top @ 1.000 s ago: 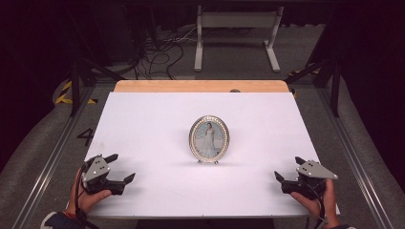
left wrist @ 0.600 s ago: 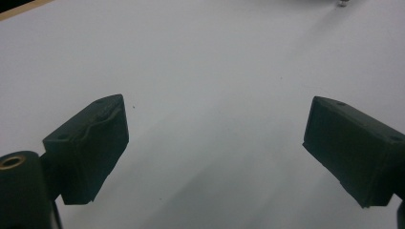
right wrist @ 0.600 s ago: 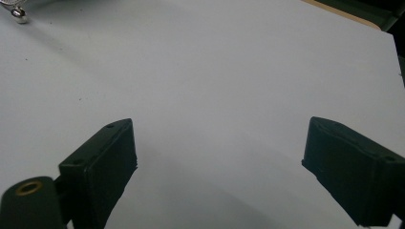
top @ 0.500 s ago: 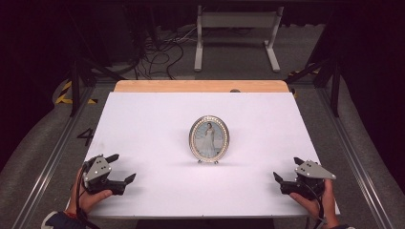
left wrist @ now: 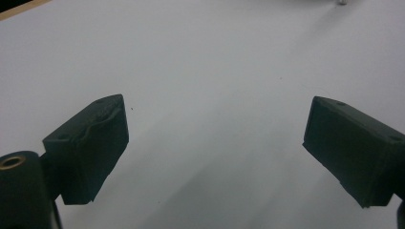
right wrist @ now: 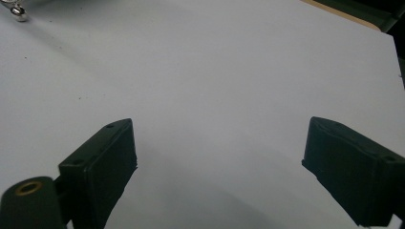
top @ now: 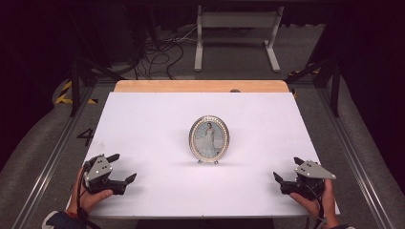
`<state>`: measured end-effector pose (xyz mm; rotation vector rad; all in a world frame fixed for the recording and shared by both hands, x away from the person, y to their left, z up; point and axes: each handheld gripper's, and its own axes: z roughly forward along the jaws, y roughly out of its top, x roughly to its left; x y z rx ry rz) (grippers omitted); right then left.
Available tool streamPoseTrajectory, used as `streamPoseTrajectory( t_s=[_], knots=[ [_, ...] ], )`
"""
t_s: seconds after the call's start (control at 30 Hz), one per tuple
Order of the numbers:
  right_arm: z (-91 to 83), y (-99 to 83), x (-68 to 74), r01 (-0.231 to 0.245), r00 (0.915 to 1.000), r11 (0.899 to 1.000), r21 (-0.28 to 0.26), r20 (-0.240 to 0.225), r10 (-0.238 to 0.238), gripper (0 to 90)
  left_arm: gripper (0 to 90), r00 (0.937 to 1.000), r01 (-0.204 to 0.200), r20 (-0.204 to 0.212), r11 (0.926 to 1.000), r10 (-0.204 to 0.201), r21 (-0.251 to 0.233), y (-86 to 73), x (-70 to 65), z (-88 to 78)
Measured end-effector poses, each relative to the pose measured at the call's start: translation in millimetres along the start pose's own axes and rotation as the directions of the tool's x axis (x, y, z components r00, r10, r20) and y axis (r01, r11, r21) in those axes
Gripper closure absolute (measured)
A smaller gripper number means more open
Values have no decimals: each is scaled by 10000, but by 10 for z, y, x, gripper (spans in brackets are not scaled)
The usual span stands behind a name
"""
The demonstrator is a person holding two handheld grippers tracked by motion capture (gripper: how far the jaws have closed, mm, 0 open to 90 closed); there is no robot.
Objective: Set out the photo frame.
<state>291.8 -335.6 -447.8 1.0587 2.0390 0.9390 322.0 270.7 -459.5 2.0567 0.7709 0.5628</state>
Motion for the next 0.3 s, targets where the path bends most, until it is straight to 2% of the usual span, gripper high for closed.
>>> streamPoseTrajectory(
  t_s=[0.07,0.2,0.3],
  knots=[
    [-4,-3,-8,-55,10000,10000,-60,2,55,105,85,9999,69,82,10000,-69,-6,3,-8,10],
    [-8,-6,-14,-108,9999,9999,-43,0,108,105,85,9997,-161,198,9999,160,44,23,-39,27],
    [0,-4,-6,-55,10000,10000,-16,4,55,105,85,9998,-119,177,9999,119,8,24,-46,33]
  ],
)
